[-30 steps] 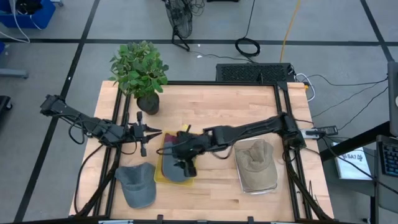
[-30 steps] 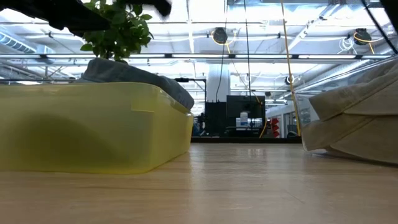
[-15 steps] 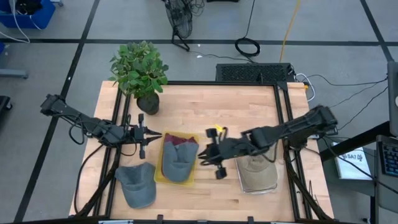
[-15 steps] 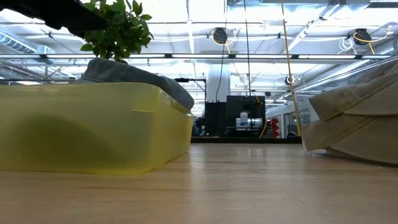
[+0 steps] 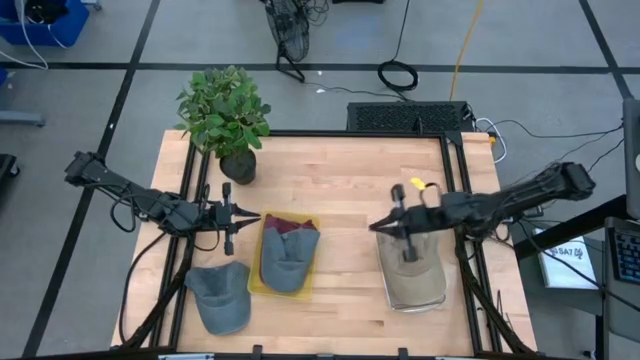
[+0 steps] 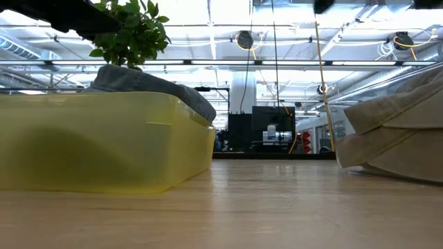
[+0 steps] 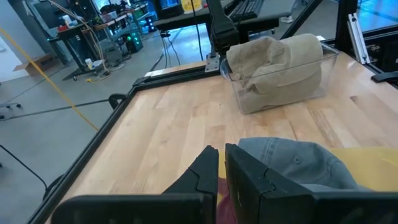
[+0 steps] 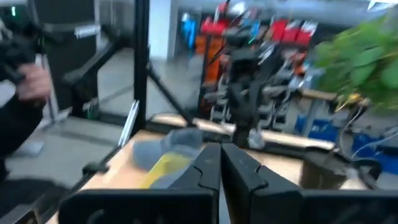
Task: Pick & Place hat
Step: Put the blue cap into the yellow bin
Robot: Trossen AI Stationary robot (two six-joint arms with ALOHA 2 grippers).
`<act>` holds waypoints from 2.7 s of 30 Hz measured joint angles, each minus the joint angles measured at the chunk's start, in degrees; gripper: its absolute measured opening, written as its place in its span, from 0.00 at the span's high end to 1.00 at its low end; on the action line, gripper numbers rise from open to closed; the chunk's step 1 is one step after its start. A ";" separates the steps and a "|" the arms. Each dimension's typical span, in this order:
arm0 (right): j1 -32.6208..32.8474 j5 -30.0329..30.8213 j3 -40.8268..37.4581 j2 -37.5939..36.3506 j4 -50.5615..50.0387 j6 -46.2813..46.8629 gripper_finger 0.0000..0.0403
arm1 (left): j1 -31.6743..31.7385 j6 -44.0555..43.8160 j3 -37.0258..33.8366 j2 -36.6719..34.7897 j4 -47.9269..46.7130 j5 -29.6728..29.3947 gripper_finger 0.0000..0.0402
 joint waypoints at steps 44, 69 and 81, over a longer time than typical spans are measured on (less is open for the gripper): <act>-3.12 -1.29 -32.32 -18.20 34.82 -10.30 1.00 | -22.26 -22.59 31.91 12.86 -33.58 -17.27 0.99; -3.12 -1.31 -32.36 -18.16 33.48 -8.59 1.00 | -31.80 -82.66 49.92 50.38 -71.27 20.82 0.98; -3.12 -1.31 -32.36 -18.15 34.84 -8.66 1.00 | -31.63 -88.09 49.90 56.59 -71.97 23.68 0.61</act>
